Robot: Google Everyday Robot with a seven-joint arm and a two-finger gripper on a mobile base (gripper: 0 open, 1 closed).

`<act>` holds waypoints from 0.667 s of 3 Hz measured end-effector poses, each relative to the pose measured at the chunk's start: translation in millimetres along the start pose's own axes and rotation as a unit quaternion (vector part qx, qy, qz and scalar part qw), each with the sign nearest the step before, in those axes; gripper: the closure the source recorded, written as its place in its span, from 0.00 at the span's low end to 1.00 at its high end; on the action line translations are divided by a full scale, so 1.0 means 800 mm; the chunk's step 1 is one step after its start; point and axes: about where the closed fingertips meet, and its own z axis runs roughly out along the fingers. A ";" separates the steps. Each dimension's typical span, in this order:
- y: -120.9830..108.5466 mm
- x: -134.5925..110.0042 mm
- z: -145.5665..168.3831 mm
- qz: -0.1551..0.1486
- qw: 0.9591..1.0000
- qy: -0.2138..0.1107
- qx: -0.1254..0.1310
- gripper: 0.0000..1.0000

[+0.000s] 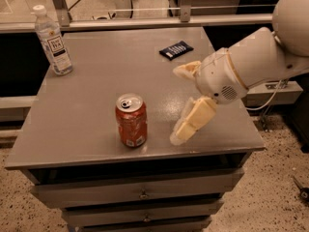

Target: Knock coke can over

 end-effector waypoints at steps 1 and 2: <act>0.016 -0.017 0.046 -0.019 0.998 -0.060 -0.027 0.00; 0.022 -0.027 0.081 -0.029 0.993 -0.107 -0.042 0.00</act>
Offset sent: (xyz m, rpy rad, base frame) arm -0.0031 0.0860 -0.0483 0.3100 -0.0160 0.1623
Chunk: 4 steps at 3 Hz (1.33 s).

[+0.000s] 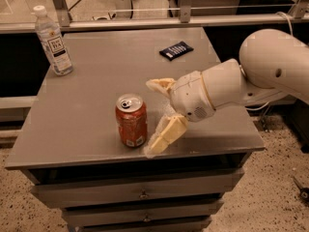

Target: Knock coke can over

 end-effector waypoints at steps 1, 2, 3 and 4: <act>-0.006 -0.011 0.023 0.003 0.999 -0.041 -0.003 0.00; -0.014 -0.033 0.046 0.013 0.997 -0.077 -0.003 0.00; -0.035 -0.043 0.063 0.018 0.995 -0.102 0.005 0.00; -0.077 -0.050 0.071 0.017 0.993 -0.111 0.021 0.00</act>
Offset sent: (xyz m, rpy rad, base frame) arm 0.0237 0.0674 0.0093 0.2460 0.0379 -0.0103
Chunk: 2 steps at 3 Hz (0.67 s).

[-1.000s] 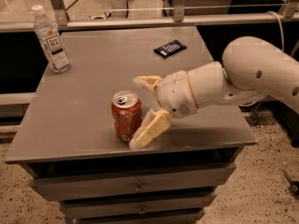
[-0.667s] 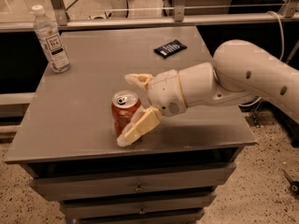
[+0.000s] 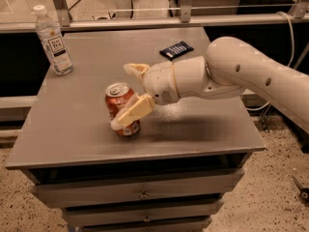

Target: Knock coke can over

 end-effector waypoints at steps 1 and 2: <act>-0.090 -0.028 0.005 0.001 0.999 -0.001 0.047 0.00; -0.157 -0.057 -0.003 0.006 0.996 -0.003 0.089 0.00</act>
Offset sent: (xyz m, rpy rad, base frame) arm 0.1857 -0.0099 0.0887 0.0259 -0.0704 -0.2778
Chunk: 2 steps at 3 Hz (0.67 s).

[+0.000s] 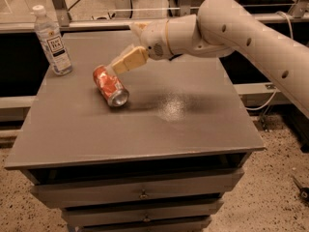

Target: Knock coke can over

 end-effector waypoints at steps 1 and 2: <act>-0.025 -0.006 -0.016 -0.002 1.000 0.006 0.014 0.00; -0.020 0.005 -0.061 -0.020 1.000 0.017 0.006 0.00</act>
Offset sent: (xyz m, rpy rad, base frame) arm -0.0426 -0.1346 0.0054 -0.1413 -0.0951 0.0923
